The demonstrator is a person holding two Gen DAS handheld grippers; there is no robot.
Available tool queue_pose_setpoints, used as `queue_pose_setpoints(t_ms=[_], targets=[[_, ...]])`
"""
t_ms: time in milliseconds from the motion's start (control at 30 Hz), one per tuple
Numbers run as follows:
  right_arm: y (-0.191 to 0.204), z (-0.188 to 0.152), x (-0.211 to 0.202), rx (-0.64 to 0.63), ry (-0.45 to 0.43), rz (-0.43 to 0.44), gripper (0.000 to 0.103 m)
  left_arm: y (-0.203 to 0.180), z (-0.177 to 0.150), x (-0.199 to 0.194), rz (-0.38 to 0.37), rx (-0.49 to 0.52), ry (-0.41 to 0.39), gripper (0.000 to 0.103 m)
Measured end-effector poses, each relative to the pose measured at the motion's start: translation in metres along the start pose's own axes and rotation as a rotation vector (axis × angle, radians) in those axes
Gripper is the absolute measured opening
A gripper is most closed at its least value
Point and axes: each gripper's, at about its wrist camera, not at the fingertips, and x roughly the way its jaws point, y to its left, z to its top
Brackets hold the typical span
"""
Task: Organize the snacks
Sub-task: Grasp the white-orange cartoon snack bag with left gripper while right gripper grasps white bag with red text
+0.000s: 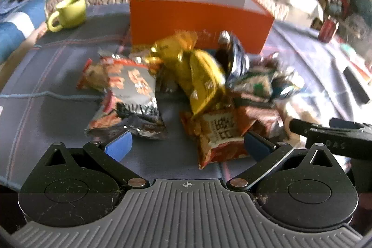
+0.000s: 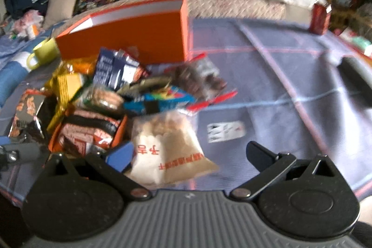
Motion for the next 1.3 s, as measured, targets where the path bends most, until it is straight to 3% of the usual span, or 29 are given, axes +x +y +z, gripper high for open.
queue_pose_setpoints(t_ms=[67, 167, 467, 667, 767, 867, 1000, 1033, 1100, 1167, 1300], targets=[[-0.001, -0.002, 0.013, -0.002, 0.015, 0.002, 0.102, -0.003, -0.001, 0.014, 0.021, 0.014, 0.003, 0.081], [0.008, -0.002, 0.026, -0.145, 0.019, -0.066, 0.102, -0.005, 0.003, 0.029, 0.013, 0.018, -0.018, 0.080], [-0.024, 0.023, 0.048, -0.085, -0.002, -0.112, 0.102, 0.021, 0.030, 0.062, 0.104, -0.017, 0.001, 0.080], [-0.029, 0.009, 0.045, -0.087, -0.091, -0.112, 0.102, 0.037, 0.011, 0.032, 0.045, 0.006, 0.028, 0.082], [-0.030, 0.004, 0.044, -0.094, -0.116, -0.103, 0.102, 0.046, 0.008, 0.007, 0.117, 0.007, -0.037, 0.083], [-0.031, 0.003, 0.044, -0.095, -0.119, -0.105, 0.102, 0.066, 0.028, 0.002, 0.196, -0.041, -0.119, 0.083], [-0.031, 0.003, 0.042, -0.097, -0.110, -0.100, 0.102, 0.080, 0.054, 0.037, 0.230, -0.093, -0.085, 0.083], [-0.032, 0.005, 0.041, -0.096, -0.096, -0.101, 0.102, 0.080, 0.056, 0.046, 0.246, -0.096, -0.076, 0.080], [-0.035, 0.006, 0.036, -0.069, -0.075, -0.080, 0.103, 0.080, 0.058, 0.060, 0.288, -0.089, -0.069, 0.060], [-0.042, 0.004, 0.026, -0.034, -0.069, -0.034, 0.103, 0.082, 0.056, 0.069, 0.265, -0.089, -0.034, 0.030], [-0.043, -0.003, 0.004, -0.031, -0.060, -0.003, 0.103, 0.095, 0.036, 0.057, 0.187, -0.113, 0.006, 0.024]])
